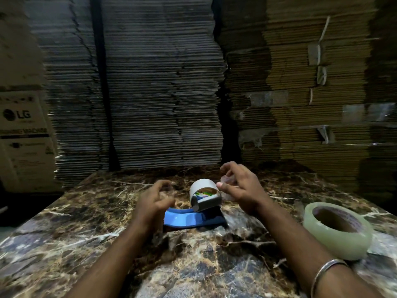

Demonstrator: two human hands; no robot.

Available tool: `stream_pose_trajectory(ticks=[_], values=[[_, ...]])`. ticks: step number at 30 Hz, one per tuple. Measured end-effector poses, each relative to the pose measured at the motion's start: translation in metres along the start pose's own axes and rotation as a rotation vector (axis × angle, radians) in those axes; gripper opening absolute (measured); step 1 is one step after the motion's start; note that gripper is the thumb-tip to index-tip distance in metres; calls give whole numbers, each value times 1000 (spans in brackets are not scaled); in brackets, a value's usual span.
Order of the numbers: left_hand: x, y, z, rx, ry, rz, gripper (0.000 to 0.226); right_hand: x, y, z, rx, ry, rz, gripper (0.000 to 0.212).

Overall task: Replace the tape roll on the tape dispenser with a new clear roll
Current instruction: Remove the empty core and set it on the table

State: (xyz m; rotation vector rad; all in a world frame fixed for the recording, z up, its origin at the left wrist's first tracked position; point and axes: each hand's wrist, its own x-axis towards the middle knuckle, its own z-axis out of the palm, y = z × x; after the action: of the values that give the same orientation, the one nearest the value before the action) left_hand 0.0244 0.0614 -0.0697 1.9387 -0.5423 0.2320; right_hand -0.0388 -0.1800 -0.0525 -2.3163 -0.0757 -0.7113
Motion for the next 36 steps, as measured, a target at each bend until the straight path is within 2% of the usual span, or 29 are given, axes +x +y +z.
stream_pose_trajectory(ticks=[2,4,7,9,13,16,21,27,31,36], values=[[-5,14,2,-21,147,84,56,-1,2,-1,-79,53,-12,49],[-12,32,10,12,222,172,53,-1,3,0,-173,128,-20,44],[-20,64,38,109,194,342,53,-2,3,-4,-192,353,-48,34],[-24,86,60,61,158,404,49,-3,2,-9,-145,507,-57,31],[-21,122,105,-167,226,357,37,-3,4,-23,-44,765,29,32],[-24,119,135,-247,273,285,32,-3,9,-29,29,864,105,31],[-36,84,159,-204,129,334,28,-4,13,-33,27,913,215,31],[-46,81,158,-251,31,300,25,-10,-4,-39,-54,901,187,15],[-48,82,160,-209,-24,253,26,-19,-13,-54,-153,798,317,17],[-43,79,161,-133,-55,237,26,-47,-16,-77,-445,542,506,19]])
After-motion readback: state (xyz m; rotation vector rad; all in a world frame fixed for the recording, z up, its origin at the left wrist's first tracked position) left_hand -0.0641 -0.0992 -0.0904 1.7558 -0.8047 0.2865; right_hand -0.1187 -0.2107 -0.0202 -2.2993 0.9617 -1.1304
